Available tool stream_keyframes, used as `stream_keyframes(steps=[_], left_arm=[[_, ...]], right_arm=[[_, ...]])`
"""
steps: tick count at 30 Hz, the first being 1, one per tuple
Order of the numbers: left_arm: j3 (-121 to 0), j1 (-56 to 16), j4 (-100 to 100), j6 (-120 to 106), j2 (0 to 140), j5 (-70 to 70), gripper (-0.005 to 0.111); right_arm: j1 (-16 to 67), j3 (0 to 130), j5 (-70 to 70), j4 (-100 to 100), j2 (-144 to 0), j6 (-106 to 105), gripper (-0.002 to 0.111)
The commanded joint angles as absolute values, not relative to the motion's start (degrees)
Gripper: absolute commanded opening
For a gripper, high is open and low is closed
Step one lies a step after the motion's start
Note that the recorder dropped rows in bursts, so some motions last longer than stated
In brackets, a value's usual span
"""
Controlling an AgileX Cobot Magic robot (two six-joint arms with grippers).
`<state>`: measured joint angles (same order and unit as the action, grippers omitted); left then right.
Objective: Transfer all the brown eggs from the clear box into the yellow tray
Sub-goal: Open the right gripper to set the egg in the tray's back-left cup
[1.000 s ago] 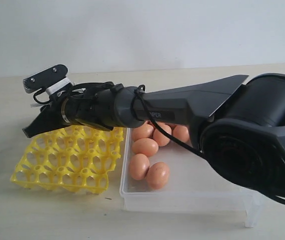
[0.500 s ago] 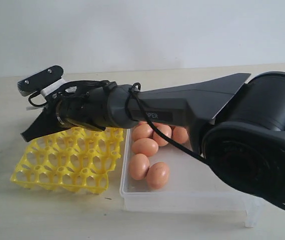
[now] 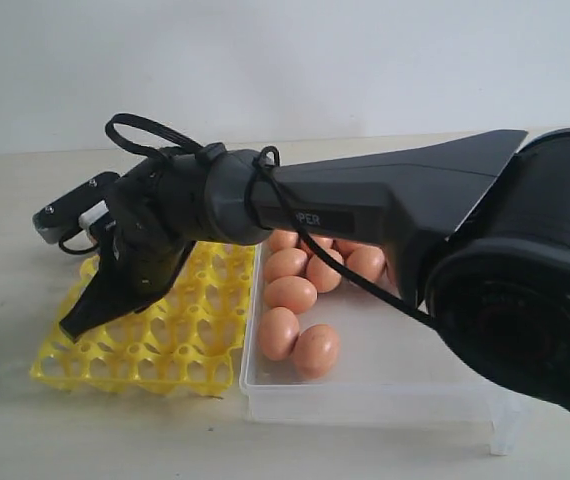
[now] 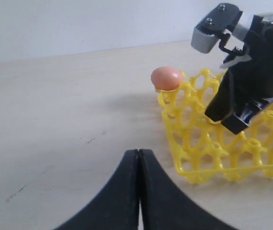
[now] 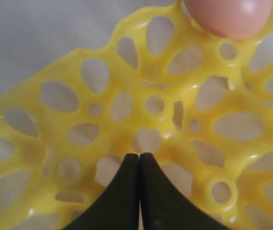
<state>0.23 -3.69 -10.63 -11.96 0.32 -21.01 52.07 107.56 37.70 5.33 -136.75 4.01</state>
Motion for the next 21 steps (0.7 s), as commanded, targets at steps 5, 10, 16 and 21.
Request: stream_keyframes(steps=[5,10,16,21], left_arm=[[0.0,-3.9,-10.7,-11.9,0.0,-20.5,0.0],[0.0,-3.9,-10.7,-11.9,0.0,-20.5,0.0],[0.0,-3.9,-10.7,-11.9,0.0,-20.5,0.0],[0.0,-3.9,-10.7,-11.9,0.0,-20.5,0.0]], right_arm=[[52.3,107.7,56.7,0.0,-134.3,-5.0,0.0],[52.3,107.7,47.5,0.7,-129.3,-2.0,0.009],[52.6,107.7,51.0,-2.6,-129.2,-0.8,0.03],[51.5,107.7,52.1,8.9,-124.7,5.6,0.051]])
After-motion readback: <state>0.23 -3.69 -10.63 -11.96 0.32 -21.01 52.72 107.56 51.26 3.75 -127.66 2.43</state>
